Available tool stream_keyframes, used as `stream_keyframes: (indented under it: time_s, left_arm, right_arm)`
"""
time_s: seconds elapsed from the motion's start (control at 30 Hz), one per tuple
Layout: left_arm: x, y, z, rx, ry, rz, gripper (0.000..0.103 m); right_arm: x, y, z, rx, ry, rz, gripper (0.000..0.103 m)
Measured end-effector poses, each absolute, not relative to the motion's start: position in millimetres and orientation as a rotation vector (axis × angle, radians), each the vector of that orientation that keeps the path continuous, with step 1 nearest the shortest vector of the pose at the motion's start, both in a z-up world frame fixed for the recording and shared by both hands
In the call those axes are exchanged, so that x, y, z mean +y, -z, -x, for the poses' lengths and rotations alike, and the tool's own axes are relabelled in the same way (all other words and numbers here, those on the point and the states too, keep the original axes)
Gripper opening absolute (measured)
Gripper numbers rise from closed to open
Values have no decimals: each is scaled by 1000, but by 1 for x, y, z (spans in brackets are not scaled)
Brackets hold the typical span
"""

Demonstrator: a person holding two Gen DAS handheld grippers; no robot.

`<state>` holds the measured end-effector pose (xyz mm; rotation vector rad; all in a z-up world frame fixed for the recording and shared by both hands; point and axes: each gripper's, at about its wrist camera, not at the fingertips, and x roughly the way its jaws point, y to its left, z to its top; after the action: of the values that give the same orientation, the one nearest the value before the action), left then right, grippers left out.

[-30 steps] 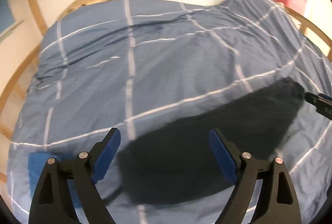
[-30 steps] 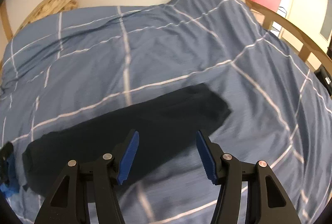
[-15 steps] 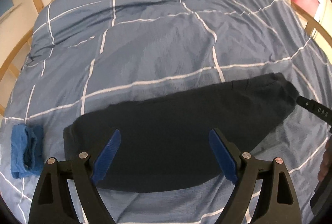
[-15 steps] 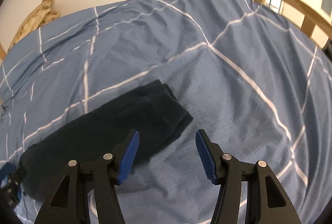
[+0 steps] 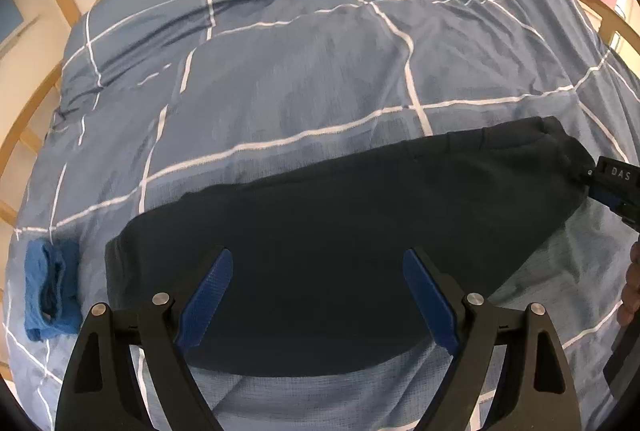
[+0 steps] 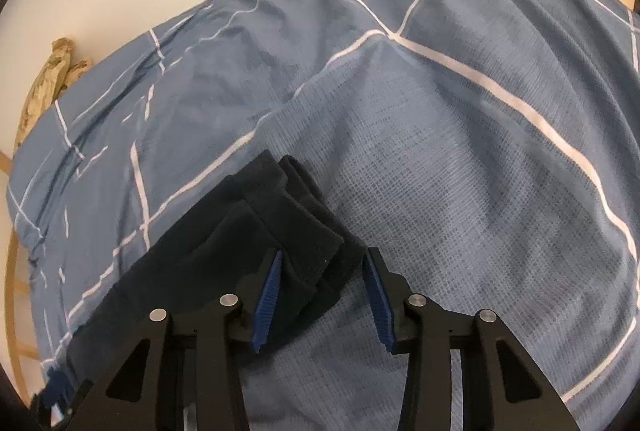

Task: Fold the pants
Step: 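Grasp the pants end with the right gripper and fold it onto the bundle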

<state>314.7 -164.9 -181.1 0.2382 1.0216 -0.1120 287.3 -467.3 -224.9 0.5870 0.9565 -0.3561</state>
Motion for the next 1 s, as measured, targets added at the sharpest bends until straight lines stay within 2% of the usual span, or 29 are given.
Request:
stream_keyframes:
  time_s: [0.1, 0.17, 0.2, 0.27, 0.33, 0.43, 0.6, 0.8, 0.83, 0.87, 0.93, 1.0]
  left_arm:
    - [-160, 186, -317, 1022, 136, -214, 82]
    - [-160, 191, -319, 1007, 163, -230, 68]
    - [-161, 193, -320, 1006, 177, -236, 65]
    - [-162, 199, -325, 1020, 226, -225, 53]
    - [-161, 204, -329, 1044, 276, -198, 45]
    - [-165, 218, -333, 1077, 320, -192, 39]
    - [-173, 246, -338, 1130, 340, -209, 38]
    - [-170, 238, -343, 1143, 378, -199, 38]
    - [-163, 227, -341, 1131, 373, -173, 40]
    - [-156, 217, -339, 1116, 360, -156, 49]
    - [-135, 191, -333, 1086, 305, -127, 60]
    - [-116, 171, -327, 1073, 273, -106, 60]
  right_arm:
    - [-464, 225, -290, 963, 345, -562, 31]
    - [-461, 221, -292, 957, 343, -532, 26]
    - [-458, 218, -292, 951, 343, -515, 23]
    - [-453, 210, -290, 931, 347, -484, 21]
    - [-449, 199, -285, 905, 347, -480, 21]
    - [-444, 183, -279, 869, 342, -477, 20]
    - [-436, 164, -278, 837, 325, -454, 20]
    - [-416, 140, -279, 811, 295, -371, 19]
    - [-410, 133, -279, 803, 288, -356, 19]
    - [-407, 128, -279, 795, 276, -351, 19]
    - [-397, 114, -277, 777, 248, -334, 19]
    - [-386, 102, -277, 766, 219, -316, 19]
